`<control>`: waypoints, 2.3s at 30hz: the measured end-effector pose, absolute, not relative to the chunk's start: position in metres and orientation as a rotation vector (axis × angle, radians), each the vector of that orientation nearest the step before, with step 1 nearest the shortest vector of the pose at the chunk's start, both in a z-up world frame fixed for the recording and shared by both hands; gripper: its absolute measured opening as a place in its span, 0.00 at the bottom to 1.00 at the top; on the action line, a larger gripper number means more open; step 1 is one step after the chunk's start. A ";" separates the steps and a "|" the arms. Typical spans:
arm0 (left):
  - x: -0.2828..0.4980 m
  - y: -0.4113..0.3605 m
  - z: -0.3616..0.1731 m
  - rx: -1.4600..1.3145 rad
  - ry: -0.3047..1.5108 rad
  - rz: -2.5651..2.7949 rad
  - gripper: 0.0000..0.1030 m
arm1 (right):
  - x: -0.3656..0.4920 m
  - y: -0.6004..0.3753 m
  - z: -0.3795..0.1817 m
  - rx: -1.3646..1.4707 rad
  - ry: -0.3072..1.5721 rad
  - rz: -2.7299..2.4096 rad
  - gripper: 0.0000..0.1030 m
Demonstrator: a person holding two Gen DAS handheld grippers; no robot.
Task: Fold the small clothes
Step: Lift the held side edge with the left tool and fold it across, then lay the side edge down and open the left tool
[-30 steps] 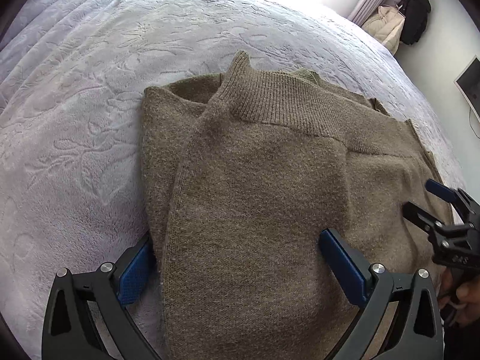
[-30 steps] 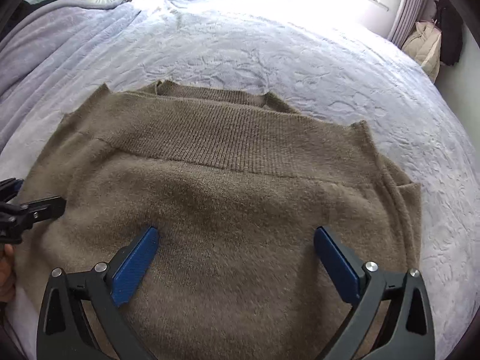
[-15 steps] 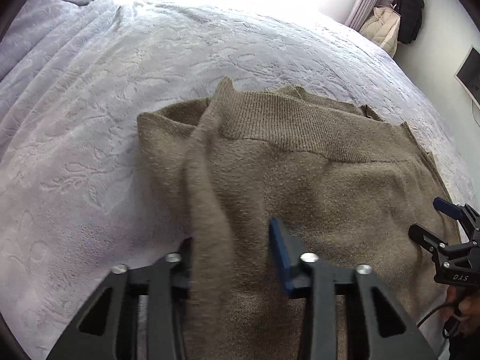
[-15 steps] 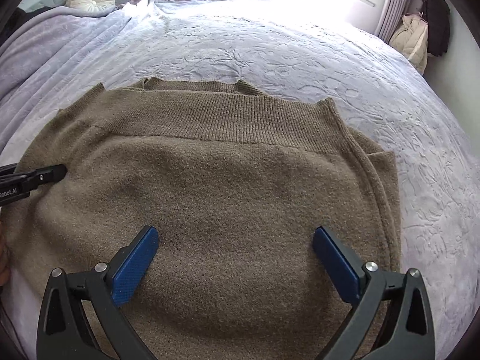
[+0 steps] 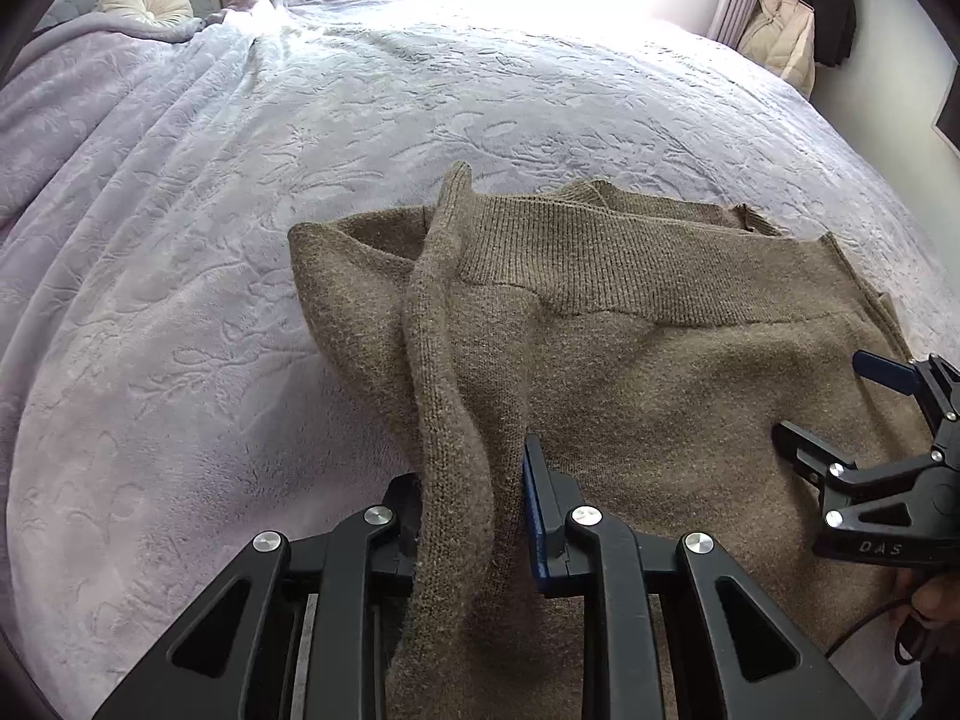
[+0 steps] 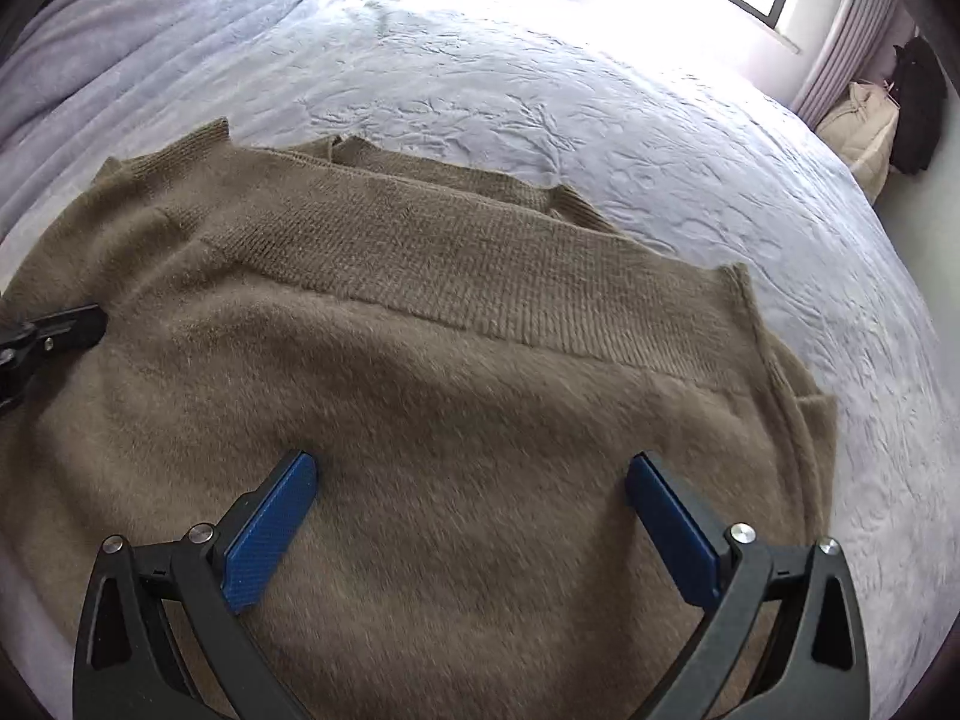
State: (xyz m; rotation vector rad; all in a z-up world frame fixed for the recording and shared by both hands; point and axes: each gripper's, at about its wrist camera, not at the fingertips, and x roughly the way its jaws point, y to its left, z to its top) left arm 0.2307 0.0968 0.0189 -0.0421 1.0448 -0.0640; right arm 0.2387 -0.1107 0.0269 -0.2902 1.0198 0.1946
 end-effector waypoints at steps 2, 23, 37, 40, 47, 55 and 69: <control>0.230 0.095 0.021 -0.041 1.049 -0.053 0.23 | 0.242 -0.115 0.031 -0.257 1.034 0.193 1.00; 0.226 0.020 0.071 0.057 1.068 0.076 0.16 | 0.225 -0.178 0.041 -0.181 0.991 0.237 1.00; 0.245 -0.126 0.091 -0.005 1.139 0.036 0.16 | 0.212 -0.300 0.061 -0.035 0.938 0.153 1.00; 0.246 -0.167 0.081 0.032 1.157 0.017 0.16 | 0.210 -0.314 0.055 -0.014 0.947 0.145 1.00; 0.250 -0.226 0.050 0.106 1.197 0.021 0.12 | 0.200 -0.342 0.041 0.032 0.958 0.150 1.00; 0.245 -0.244 0.079 0.062 1.141 -0.016 0.12 | 0.193 -0.359 0.041 0.065 0.939 0.137 1.00; 0.207 -0.214 0.111 -0.156 1.117 -0.412 0.93 | 0.169 -0.386 0.060 0.059 0.934 0.106 1.00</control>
